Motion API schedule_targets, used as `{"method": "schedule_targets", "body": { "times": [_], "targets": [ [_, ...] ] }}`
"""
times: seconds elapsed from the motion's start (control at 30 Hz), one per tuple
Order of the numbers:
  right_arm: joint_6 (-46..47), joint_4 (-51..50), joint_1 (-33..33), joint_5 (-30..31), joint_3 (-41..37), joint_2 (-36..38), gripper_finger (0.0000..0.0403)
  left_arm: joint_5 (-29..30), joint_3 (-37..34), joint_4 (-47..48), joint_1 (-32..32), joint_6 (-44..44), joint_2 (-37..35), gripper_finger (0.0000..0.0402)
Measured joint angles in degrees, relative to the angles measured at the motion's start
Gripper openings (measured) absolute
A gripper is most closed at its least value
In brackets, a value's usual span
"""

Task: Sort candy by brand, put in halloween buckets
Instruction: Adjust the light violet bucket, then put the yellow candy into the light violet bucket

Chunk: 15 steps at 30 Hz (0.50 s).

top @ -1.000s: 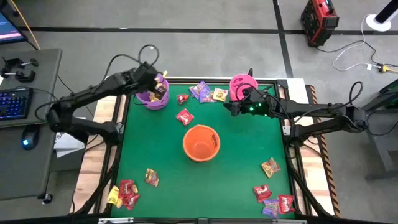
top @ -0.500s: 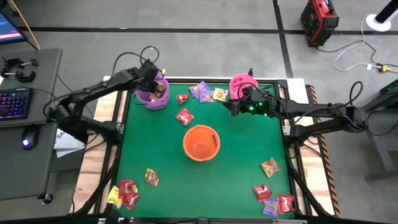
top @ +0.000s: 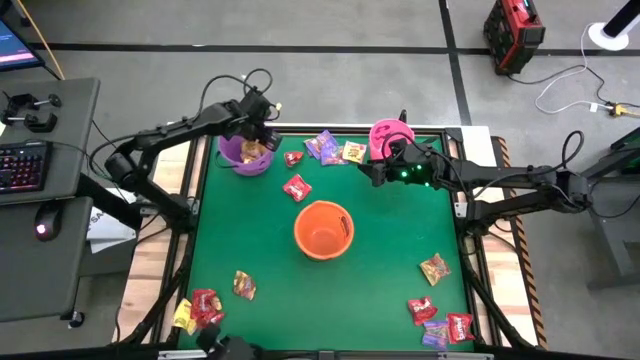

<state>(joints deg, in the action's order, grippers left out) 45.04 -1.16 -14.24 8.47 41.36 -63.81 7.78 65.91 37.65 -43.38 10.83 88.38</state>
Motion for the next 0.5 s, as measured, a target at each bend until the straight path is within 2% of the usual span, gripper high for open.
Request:
{"method": "schedule_targets", "body": {
  "times": [0.33, 0.43, 0.5],
  "targets": [
    [1.7, 6.6, -0.2, 0.1, 0.7, 0.0, 0.0259, -4.6, 4.0, 0.1, 0.7, 0.0, -0.4, 0.0131],
    [-0.3, 4.6, -1.4, -0.7, 5.2, -1.5, 0.0259, -4.6, 5.1, 1.6, 0.7, 0.0, -2.0, 0.0131],
    [-4.7, 0.0, -2.5, -1.0, 11.1, -4.0, 0.0259, -4.6, 5.9, 2.3, 0.7, 0.0, -3.5, 0.0131]
  ]
}}
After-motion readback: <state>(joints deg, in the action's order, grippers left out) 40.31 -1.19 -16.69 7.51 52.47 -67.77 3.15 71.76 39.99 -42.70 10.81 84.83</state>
